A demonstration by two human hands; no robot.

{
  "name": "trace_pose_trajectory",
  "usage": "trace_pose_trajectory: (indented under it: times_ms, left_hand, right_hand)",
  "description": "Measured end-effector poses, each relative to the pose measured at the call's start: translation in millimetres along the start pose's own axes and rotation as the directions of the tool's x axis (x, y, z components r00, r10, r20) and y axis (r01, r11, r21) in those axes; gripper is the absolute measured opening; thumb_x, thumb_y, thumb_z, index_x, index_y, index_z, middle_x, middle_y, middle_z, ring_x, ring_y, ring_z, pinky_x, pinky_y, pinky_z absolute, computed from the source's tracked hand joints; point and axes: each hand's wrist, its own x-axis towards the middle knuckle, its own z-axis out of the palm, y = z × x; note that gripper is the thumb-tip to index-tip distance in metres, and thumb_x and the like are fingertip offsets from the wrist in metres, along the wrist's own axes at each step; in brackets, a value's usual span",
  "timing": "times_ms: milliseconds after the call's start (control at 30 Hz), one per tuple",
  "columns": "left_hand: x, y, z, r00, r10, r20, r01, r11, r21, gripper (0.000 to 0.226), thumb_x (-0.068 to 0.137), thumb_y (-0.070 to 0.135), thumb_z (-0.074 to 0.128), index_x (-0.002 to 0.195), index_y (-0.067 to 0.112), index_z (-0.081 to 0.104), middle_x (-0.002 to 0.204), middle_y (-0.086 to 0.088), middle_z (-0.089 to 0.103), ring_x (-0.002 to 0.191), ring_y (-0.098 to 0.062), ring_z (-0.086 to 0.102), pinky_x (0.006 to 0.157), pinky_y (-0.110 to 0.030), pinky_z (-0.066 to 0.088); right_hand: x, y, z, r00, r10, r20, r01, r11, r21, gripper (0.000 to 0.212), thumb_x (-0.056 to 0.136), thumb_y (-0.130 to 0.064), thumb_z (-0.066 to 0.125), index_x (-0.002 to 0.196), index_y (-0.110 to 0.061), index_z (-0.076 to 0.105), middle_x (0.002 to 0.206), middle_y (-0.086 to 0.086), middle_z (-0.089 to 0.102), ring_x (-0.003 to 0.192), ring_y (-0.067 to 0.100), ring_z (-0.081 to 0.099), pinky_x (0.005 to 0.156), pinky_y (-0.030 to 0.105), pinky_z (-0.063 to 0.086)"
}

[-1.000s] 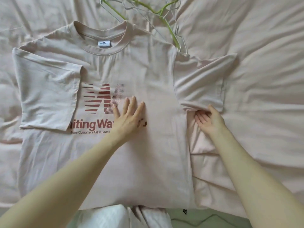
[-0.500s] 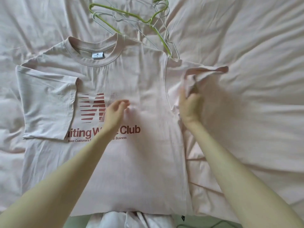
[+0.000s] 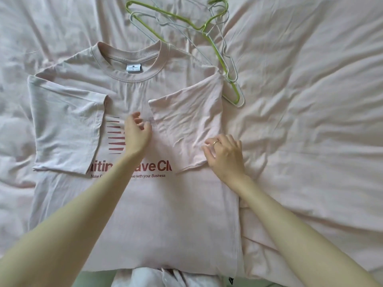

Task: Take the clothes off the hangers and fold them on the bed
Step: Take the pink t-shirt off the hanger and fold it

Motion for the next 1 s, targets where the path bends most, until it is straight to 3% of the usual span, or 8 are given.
trace_pose_trajectory:
  times_ms: [100, 200, 400, 567, 667, 767, 900, 1000]
  left_hand:
    - [4.4, 17.7, 14.9, 0.933, 0.359, -0.012, -0.331, 0.872, 0.362, 0.043, 0.089, 0.012, 0.05, 0.132, 0.009, 0.045, 0.129, -0.012, 0.047, 0.122, -0.027, 0.041, 0.104, -0.037, 0.03]
    - [16.3, 48.4, 44.5, 0.876, 0.457, 0.151, -0.471, 0.748, 0.468, 0.045, 0.092, 0.022, 0.049, 0.136, 0.013, 0.042, 0.136, -0.009, 0.044, 0.126, -0.027, 0.036, 0.103, -0.039, 0.024]
    - [45.2, 96.5, 110.0, 0.86, 0.4, 0.316, -0.507, 0.738, 0.446, 0.048, 0.092, 0.048, 0.046, 0.13, 0.017, 0.044, 0.128, -0.002, 0.051, 0.123, -0.021, 0.041, 0.1, -0.038, 0.024]
    - [56.5, 113.3, 132.3, 0.895, 0.333, 0.297, -0.426, 0.837, 0.344, 0.037, 0.084, 0.045, 0.049, 0.06, 0.017, 0.041, 0.057, 0.003, 0.043, 0.074, -0.022, 0.043, 0.075, -0.033, 0.029]
    - [72.4, 114.6, 138.5, 0.906, 0.333, 0.263, -0.377, 0.916, 0.137, 0.028, 0.075, 0.047, 0.053, 0.079, 0.024, 0.069, 0.074, 0.007, 0.066, 0.085, -0.021, 0.061, 0.087, -0.034, 0.045]
    - [78.9, 114.3, 144.5, 0.919, 0.336, 0.205, -0.353, 0.934, 0.053, 0.031, 0.072, 0.042, 0.057, 0.092, 0.023, 0.071, 0.089, 0.006, 0.07, 0.096, -0.019, 0.065, 0.094, -0.041, 0.046]
    - [73.6, 107.1, 144.6, 0.89, 0.427, 0.161, -0.445, 0.89, 0.097, 0.029, 0.08, 0.038, 0.063, 0.103, 0.02, 0.063, 0.082, 0.014, 0.06, 0.083, -0.01, 0.057, 0.092, -0.036, 0.043]
    - [68.5, 84.0, 121.6, 0.811, 0.554, 0.191, -0.579, 0.711, 0.399, 0.042, 0.088, 0.038, 0.056, 0.124, 0.018, 0.05, 0.112, -0.002, 0.055, 0.107, -0.02, 0.051, 0.094, -0.035, 0.029]
  right_hand:
    - [11.6, 9.9, -10.5, 0.873, 0.463, 0.154, -0.482, 0.866, 0.135, 0.035, 0.086, -0.04, 0.059, 0.102, -0.009, 0.062, 0.1, 0.01, 0.062, 0.098, 0.03, 0.056, 0.082, 0.036, 0.042]
    - [12.8, 19.5, -5.7, 0.67, 0.587, 0.454, -0.715, 0.674, 0.184, 0.042, 0.085, -0.047, 0.06, 0.107, -0.011, 0.057, 0.105, 0.006, 0.063, 0.101, 0.026, 0.057, 0.08, 0.031, 0.041]
    - [3.6, 44.5, -2.3, 0.654, 0.427, 0.625, -0.715, 0.618, 0.327, 0.03, 0.087, -0.033, 0.065, 0.097, -0.005, 0.067, 0.09, 0.004, 0.068, 0.083, 0.017, 0.06, 0.069, 0.026, 0.041]
    - [-3.3, 58.3, 3.3, 0.571, 0.422, 0.704, -0.78, 0.545, 0.306, 0.058, 0.073, -0.052, 0.064, 0.083, 0.004, 0.058, 0.072, 0.016, 0.061, 0.066, 0.017, 0.051, 0.064, 0.042, 0.044]
    - [-1.7, 63.4, 4.7, 0.562, 0.401, 0.723, -0.781, 0.546, 0.305, 0.058, 0.072, -0.052, 0.063, 0.085, 0.004, 0.059, 0.069, 0.007, 0.055, 0.065, 0.018, 0.052, 0.066, 0.044, 0.045]
    - [1.8, 70.0, 4.2, 0.537, 0.368, 0.759, -0.788, 0.539, 0.297, 0.053, 0.074, -0.049, 0.065, 0.089, 0.001, 0.062, 0.079, 0.014, 0.065, 0.071, 0.021, 0.059, 0.071, 0.043, 0.05]
    - [8.0, 74.3, 3.2, 0.492, 0.365, 0.791, -0.815, 0.514, 0.27, 0.025, 0.083, -0.032, 0.069, 0.084, -0.007, 0.067, 0.086, 0.011, 0.071, 0.081, 0.023, 0.066, 0.08, 0.041, 0.051]
    - [5.4, 66.9, 0.5, 0.486, 0.408, 0.773, -0.811, 0.54, 0.224, 0.034, 0.079, -0.04, 0.068, 0.082, -0.006, 0.065, 0.086, 0.012, 0.071, 0.088, 0.03, 0.066, 0.08, 0.04, 0.051]
